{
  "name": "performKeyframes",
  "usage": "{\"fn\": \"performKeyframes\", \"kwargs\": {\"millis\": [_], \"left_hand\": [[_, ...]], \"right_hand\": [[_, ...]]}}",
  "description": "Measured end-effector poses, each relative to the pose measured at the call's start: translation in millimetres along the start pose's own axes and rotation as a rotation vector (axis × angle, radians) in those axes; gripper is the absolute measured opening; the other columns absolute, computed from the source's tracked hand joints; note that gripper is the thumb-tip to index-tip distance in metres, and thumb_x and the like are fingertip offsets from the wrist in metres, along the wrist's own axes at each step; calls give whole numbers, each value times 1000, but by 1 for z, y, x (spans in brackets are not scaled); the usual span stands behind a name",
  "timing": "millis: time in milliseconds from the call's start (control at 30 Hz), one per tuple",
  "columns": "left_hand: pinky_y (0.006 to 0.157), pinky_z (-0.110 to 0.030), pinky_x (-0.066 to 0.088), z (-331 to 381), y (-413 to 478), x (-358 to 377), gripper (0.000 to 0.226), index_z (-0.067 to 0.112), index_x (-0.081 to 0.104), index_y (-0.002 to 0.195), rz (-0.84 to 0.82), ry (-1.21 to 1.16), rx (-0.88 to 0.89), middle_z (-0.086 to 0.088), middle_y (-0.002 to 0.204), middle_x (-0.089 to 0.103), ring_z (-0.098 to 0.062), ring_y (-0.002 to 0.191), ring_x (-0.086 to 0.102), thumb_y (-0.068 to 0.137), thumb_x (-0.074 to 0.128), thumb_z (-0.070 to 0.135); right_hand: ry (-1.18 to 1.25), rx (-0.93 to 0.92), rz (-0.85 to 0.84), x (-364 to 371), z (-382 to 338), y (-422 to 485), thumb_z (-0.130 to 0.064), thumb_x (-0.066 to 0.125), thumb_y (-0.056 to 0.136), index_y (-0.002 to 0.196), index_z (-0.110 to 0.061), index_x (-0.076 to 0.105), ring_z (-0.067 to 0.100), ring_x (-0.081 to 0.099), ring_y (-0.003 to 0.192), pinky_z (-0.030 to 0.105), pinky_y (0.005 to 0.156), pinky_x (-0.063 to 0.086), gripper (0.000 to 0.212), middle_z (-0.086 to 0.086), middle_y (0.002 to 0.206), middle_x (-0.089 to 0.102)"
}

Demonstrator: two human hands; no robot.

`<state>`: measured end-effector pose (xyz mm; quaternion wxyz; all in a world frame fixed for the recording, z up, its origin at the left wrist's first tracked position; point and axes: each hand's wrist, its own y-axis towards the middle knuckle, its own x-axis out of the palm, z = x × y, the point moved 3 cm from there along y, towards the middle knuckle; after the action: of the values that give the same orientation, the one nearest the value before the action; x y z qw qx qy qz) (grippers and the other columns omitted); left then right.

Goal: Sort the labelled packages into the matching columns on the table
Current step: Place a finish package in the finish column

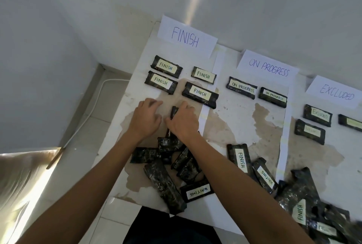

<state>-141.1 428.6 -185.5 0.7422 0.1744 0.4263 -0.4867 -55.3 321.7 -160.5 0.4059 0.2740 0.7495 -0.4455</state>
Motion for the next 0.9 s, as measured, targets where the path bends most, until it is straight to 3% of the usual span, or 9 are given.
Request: {"fn": "performKeyframes", "kwargs": {"millis": [100, 200, 367, 433, 533, 600, 700, 800, 900], "left_hand": [[99, -37, 40, 8, -8, -6, 47, 10, 50, 131, -19, -160, -52, -12, 126, 53, -26, 116, 48, 85, 60, 16], [94, -29, 41, 24, -19, -15, 49, 18, 47, 134, -162, -389, -154, -1, 128, 54, -15, 112, 50, 87, 62, 25], [78, -19, 44, 50, -36, -24, 65, 27, 42, 138, -310, -513, -165, 9, 126, 53, -11, 107, 53, 79, 72, 29], [69, -15, 46, 60, -41, -26, 69, 27, 42, 137, -310, -531, -151, 10, 125, 54, -9, 102, 56, 77, 75, 25], [73, -21, 53, 75, -46, -28, 76, 27, 44, 136, -303, -502, -84, 11, 121, 56, -4, 93, 59, 70, 80, 19], [77, -24, 54, 83, -48, -27, 80, 26, 45, 136, -302, -455, -29, 10, 120, 56, -5, 91, 59, 67, 83, 15], [80, -28, 53, 90, -50, -24, 82, 24, 44, 137, -293, -378, 45, 7, 123, 54, -10, 94, 56, 65, 83, 15], [80, -24, 48, 94, -50, -22, 83, 23, 43, 137, -251, -307, 87, 5, 122, 51, -12, 97, 53, 65, 81, 13], [82, -20, 40, 100, -48, -22, 81, 19, 43, 137, -208, -251, 129, 2, 124, 49, -13, 103, 50, 66, 79, 9]], "right_hand": [[226, 20, -52, -13, 6, -1, -52, 61, 80, 123, -8, 38, 27, 54, 99, 31, 69, 46, 66, 11, 115, 48], [504, -9, -147, -38, 19, -7, -41, 71, 75, 121, -15, 43, 18, 55, 97, 22, 67, 42, 59, 3, 110, 55], [841, -136, -223, -71, 54, -28, -16, 83, 66, 112, -28, 52, 21, 62, 98, 36, 85, 54, 57, 4, 105, 59], [906, -209, -241, -78, 67, -37, -7, 84, 63, 107, -32, 55, 28, 63, 101, 37, 80, 57, 58, 13, 114, 56], [912, -275, -216, -82, 80, -47, -4, 85, 61, 105, -35, 55, 25, 62, 99, 31, 74, 57, 61, 19, 120, 53], [893, -281, -184, -84, 86, -52, -9, 86, 58, 104, -40, 55, 25, 63, 102, 36, 78, 58, 63, 17, 122, 54], [894, -267, -153, -85, 95, -61, -1, 84, 61, 106, -32, 54, 24, 66, 101, 38, 75, 60, 62, 12, 120, 56], [704, -305, -99, -87, 100, -70, -4, 84, 64, 111, -25, 52, 17, 63, 100, 29, 77, 58, 61, 3, 113, 60], [384, -405, 5, -88, 102, -74, -21, 83, 67, 121, -21, 52, 14, 52, 103, 22, 85, 46, 62, 2, 115, 57]]}}
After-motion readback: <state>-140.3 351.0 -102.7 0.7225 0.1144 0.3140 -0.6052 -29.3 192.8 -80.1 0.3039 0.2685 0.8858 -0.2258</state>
